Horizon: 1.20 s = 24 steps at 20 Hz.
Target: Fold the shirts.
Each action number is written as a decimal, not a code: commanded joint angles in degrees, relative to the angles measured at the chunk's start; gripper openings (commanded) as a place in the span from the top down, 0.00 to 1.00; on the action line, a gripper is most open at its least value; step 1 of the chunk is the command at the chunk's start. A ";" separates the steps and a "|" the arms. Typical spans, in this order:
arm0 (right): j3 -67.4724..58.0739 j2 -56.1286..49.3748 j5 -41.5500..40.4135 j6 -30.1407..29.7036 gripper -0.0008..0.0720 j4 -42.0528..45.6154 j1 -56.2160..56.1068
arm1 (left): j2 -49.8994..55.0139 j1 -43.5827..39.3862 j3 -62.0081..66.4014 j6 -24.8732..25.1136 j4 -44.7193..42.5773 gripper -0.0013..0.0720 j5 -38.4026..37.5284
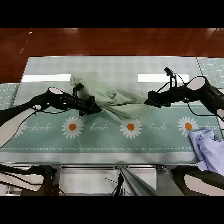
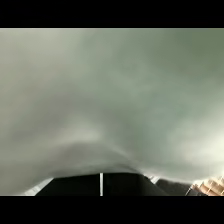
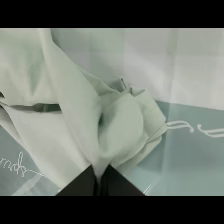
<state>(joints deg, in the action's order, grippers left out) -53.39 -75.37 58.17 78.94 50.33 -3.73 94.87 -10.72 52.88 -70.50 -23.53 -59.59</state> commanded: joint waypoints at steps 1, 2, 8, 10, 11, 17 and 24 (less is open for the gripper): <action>-0.04 -0.04 -0.07 0.00 0.94 -0.02 0.00 | -0.24 0.11 1.18 2.54 0.02 0.96 -2.03; -0.04 -0.04 -0.04 0.00 0.94 -0.02 0.00 | -0.70 0.11 1.62 3.08 0.02 0.96 -2.36; -0.13 0.94 1.05 -1.66 0.94 -2.51 0.04 | -10.86 0.13 8.68 8.55 0.04 0.96 -8.72; -1.29 4.35 1.14 -4.15 0.94 -3.39 0.07 | -17.86 0.55 12.39 8.55 0.00 0.96 -9.73; -2.49 6.93 0.42 -4.74 0.94 -3.21 0.13 | -22.05 1.20 14.62 8.55 0.00 0.96 -9.62; -14.03 25.07 -6.23 -4.44 0.94 -3.23 6.67 | -43.67 13.68 32.76 7.02 -0.02 0.96 -8.50; -28.35 39.23 -11.52 0.13 0.94 -3.30 13.38 | -54.23 30.03 50.80 0.70 0.02 0.96 -7.96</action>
<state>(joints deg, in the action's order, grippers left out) -75.99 -40.95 48.90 77.30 46.17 7.73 44.34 14.50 97.01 -66.67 -23.09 -68.88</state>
